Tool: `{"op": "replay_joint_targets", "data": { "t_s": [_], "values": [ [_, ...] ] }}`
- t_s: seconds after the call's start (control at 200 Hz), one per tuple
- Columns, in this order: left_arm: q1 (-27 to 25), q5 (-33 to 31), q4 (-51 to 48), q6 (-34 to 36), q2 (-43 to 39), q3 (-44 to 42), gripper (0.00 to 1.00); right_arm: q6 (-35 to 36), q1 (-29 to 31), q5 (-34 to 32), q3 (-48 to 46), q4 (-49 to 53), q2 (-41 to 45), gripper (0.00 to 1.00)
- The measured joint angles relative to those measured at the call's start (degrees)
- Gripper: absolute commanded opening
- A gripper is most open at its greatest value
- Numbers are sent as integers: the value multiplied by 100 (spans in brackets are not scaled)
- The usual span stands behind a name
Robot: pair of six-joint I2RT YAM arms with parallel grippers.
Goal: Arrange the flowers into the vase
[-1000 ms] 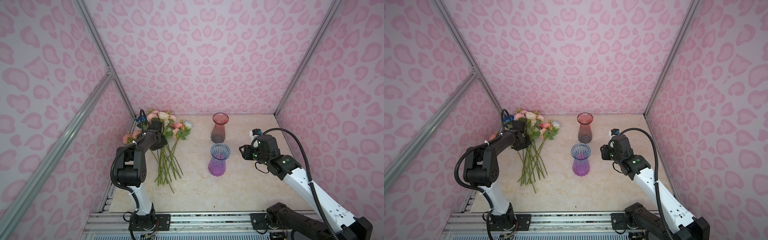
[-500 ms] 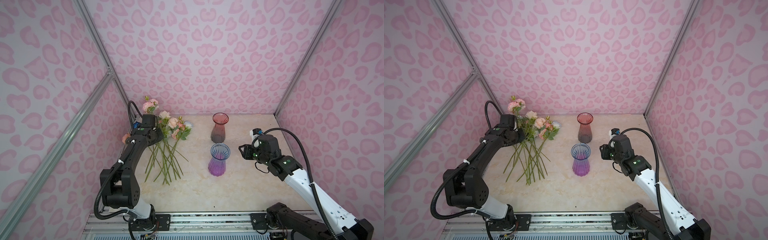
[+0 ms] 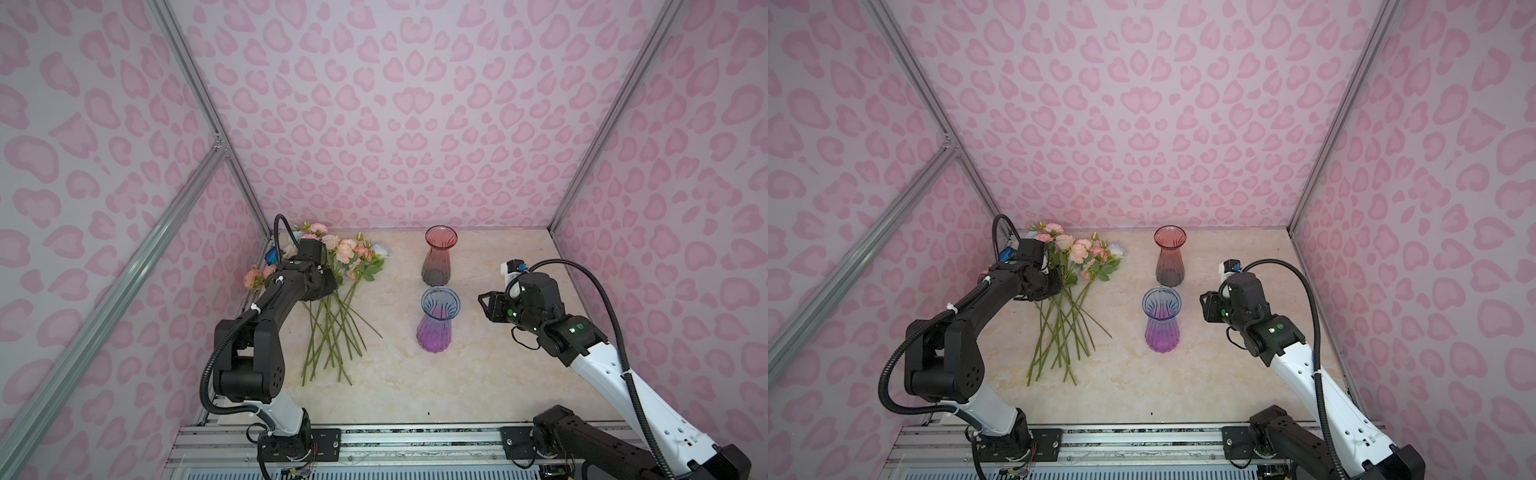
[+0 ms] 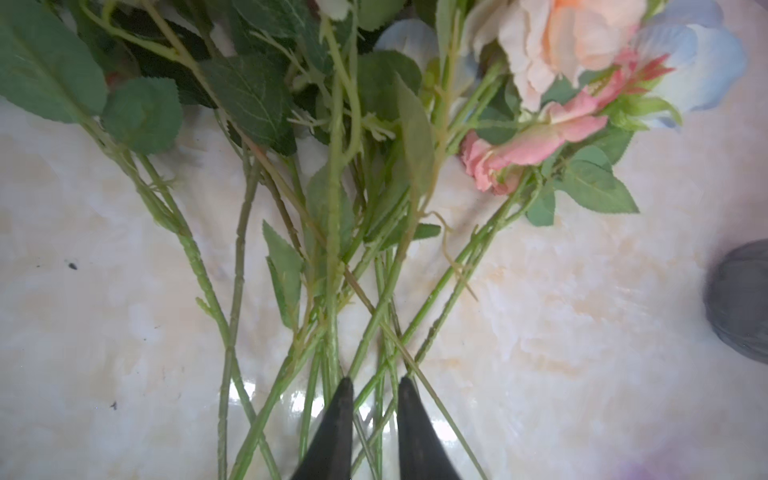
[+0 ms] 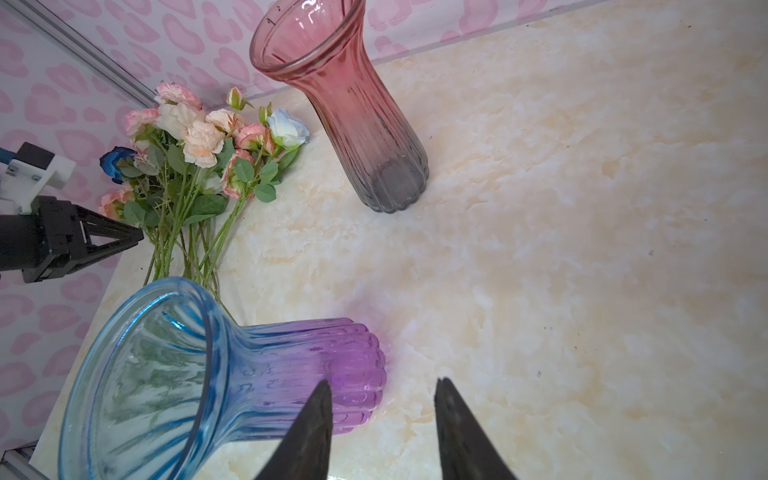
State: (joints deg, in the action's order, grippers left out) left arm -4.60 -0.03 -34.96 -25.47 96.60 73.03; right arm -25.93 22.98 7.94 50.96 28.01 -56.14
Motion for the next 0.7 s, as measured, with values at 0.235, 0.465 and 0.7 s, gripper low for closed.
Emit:
{"op": "replay_joint_targets", "data": {
  "t_s": [0.235,0.465,0.7],
  "values": [
    [55,-466,-63,-31,772,455,21,0,-22,2,-2,-55,-85,42],
    [107,-699,-42,-39,1255,732,18,0,-66,44,-2,-98,-149,42],
    [122,-514,188,11,1287,605,13,0,-125,68,-2,-109,-184,42]
  ]
}}
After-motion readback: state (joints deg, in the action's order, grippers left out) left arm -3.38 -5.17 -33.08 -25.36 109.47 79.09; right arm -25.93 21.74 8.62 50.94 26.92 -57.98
